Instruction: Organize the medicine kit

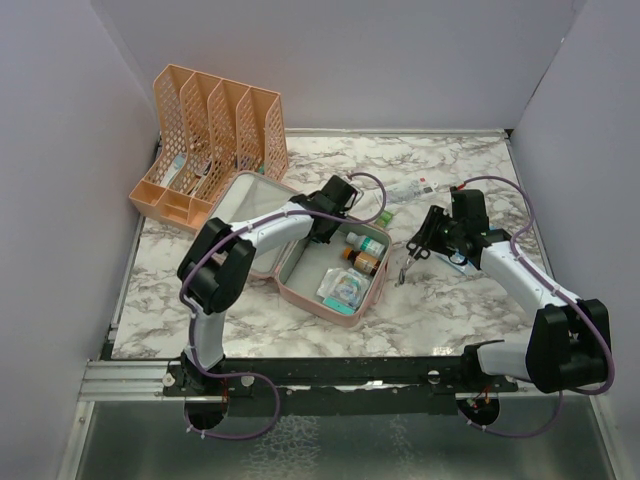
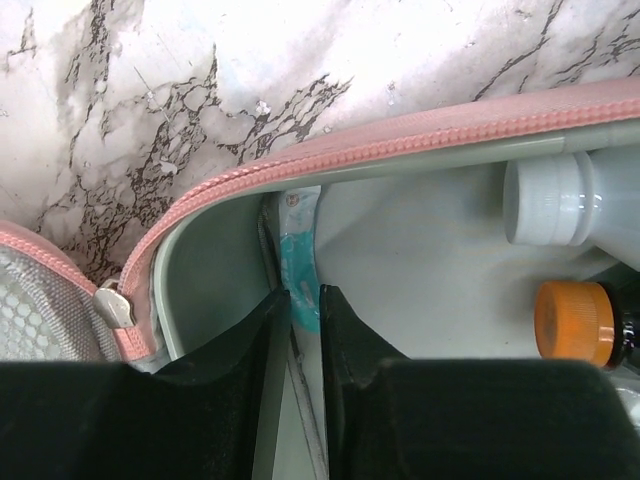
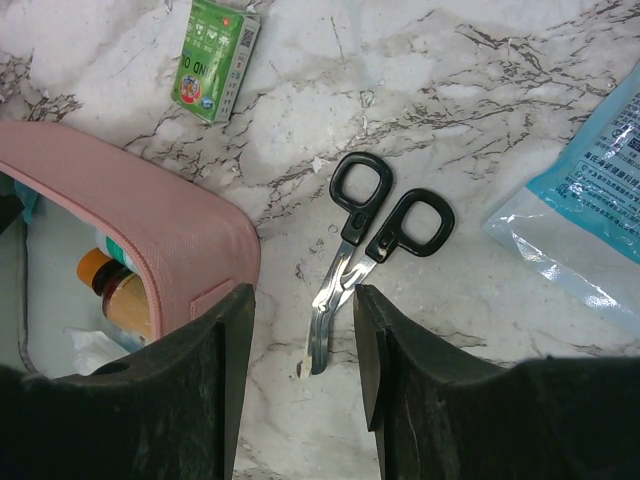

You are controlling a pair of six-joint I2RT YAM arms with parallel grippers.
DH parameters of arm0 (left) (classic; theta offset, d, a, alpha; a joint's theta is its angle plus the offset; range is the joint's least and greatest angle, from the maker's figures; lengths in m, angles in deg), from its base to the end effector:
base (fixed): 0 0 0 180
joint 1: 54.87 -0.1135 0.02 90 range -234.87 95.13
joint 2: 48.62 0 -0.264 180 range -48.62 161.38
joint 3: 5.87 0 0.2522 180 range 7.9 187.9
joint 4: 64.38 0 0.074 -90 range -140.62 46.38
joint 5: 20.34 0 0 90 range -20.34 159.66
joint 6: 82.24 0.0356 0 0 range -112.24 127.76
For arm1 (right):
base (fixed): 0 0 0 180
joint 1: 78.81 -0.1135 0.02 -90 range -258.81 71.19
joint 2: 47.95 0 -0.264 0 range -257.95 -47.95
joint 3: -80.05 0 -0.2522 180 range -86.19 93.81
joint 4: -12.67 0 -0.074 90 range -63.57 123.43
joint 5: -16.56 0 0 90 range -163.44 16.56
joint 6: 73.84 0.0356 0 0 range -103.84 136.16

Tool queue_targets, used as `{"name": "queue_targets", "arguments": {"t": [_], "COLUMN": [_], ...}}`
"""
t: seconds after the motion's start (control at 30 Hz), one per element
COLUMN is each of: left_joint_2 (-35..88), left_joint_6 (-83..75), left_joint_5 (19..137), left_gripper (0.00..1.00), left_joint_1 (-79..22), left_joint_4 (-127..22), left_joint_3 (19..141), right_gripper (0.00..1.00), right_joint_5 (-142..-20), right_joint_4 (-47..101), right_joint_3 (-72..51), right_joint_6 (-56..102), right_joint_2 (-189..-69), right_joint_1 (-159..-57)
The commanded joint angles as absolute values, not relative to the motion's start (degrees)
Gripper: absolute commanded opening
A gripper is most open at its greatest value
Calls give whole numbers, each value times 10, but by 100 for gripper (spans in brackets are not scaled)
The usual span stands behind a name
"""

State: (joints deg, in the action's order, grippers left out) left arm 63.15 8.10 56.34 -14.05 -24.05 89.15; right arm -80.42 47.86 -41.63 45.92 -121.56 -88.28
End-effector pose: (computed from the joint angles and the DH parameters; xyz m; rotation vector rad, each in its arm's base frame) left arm 0.3220 -0.2673 0.1948 0.8061 2.3948 0.0185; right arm 0.2541 0.0468 0.2159 0.3857 2.4658 0.4443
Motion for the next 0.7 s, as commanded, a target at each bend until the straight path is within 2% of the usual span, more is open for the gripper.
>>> {"name": "queue_targets", "arguments": {"t": [0.0,0.3,0.67], "left_joint_2": [579,445,249], "left_joint_6": [68,7,-36], "left_joint_5": [576,582,510], "left_gripper": [23,30,36], "left_joint_1": [-143,-150,-172], "left_joint_4": [-234,-233,-254], "left_joint_3": [903,858,749], "right_gripper": [44,45,54], "right_joint_5": [-825,-850,-734], "right_joint_4": [468,415,411], "right_joint_3": [-416,-394,-287], "right_joint_6": [455,453,511], "right_joint_2": [-1209,-1243,-1375], "right_joint_1": [-883,-886,-941]}}
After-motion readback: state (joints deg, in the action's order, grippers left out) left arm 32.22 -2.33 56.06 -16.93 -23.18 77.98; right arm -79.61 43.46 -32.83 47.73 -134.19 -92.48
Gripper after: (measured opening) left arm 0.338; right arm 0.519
